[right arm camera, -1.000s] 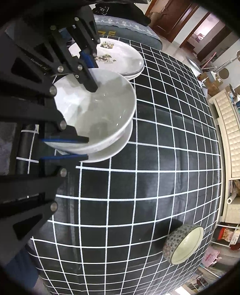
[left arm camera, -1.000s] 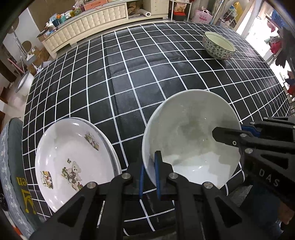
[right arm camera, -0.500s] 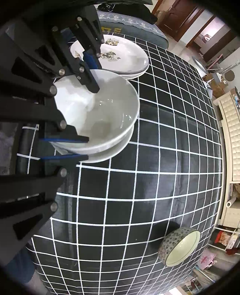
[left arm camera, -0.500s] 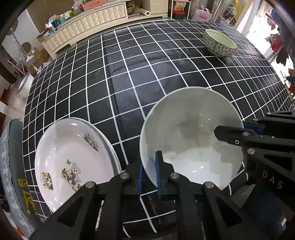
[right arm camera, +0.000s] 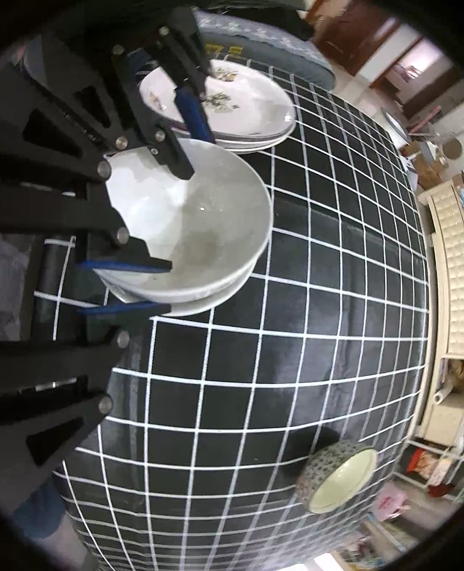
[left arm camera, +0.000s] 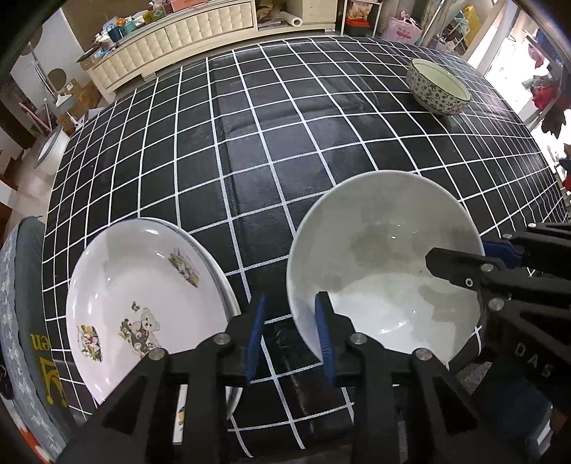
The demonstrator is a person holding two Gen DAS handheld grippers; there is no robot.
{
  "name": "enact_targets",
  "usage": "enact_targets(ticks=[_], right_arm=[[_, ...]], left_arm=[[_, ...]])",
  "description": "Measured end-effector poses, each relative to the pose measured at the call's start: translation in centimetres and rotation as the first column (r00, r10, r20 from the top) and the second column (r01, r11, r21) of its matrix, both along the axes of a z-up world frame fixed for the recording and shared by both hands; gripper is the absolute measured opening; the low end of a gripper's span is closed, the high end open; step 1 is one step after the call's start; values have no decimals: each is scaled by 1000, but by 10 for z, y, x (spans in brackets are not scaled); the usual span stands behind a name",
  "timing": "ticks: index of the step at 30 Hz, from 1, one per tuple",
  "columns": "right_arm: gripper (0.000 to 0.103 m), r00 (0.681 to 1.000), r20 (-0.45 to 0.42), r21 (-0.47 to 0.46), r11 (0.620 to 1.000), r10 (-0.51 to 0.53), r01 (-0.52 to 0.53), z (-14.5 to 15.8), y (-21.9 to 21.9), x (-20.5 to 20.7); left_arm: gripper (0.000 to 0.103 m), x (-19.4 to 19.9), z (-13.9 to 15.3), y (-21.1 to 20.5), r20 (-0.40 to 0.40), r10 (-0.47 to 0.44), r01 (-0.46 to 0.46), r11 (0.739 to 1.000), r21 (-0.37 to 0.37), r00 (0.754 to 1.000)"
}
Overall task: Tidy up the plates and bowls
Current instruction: 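Open the left gripper to release the second white bowl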
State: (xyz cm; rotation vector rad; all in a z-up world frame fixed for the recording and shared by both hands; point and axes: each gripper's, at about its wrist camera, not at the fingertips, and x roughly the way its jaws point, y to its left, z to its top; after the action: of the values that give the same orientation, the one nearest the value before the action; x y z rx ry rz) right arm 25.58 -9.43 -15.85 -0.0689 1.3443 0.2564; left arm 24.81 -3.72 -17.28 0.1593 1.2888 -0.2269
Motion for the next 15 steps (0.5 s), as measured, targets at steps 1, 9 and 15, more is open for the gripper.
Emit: enact_targets(ticks=[1, 9, 15], right_arm=[[45, 1000, 6, -7, 1000, 1, -1, 1, 1, -1], [71, 998, 55, -47, 998, -37, 39, 9, -14, 0], [72, 996, 47, -24, 997, -71, 72, 10, -30, -2]], left_arm=[[26, -1, 0, 0, 1, -3, 3, 1000, -1, 1000], [30, -2, 5, -1, 17, -2, 2, 1000, -16, 1000], [30, -1, 13, 1, 23, 15, -14, 999, -40, 1000]])
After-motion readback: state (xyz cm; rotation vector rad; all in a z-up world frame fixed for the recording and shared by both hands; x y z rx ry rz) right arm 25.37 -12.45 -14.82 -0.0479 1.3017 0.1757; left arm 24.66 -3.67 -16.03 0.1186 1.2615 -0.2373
